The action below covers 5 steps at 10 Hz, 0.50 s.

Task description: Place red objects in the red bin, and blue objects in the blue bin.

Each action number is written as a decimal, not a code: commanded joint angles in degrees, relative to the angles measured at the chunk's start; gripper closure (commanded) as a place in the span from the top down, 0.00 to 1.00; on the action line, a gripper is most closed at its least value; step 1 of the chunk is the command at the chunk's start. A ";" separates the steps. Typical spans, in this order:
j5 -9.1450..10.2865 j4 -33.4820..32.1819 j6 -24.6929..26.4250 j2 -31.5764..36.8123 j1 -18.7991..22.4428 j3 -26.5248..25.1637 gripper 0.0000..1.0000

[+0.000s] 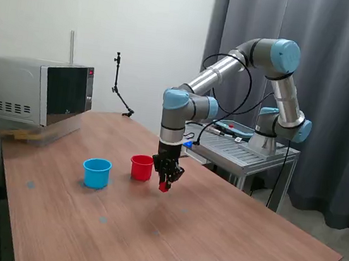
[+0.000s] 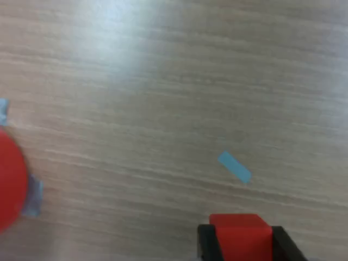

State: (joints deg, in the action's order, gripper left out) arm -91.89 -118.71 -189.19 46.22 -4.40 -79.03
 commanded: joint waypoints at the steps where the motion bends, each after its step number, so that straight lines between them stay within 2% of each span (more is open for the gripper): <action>1: 0.04 1.02 0.23 2.03 0.27 -0.60 0.00; 5: -0.57 1.02 0.40 2.91 -0.17 -0.86 0.00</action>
State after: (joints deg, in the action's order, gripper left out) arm -92.26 -117.71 -188.86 48.60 -4.33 -79.76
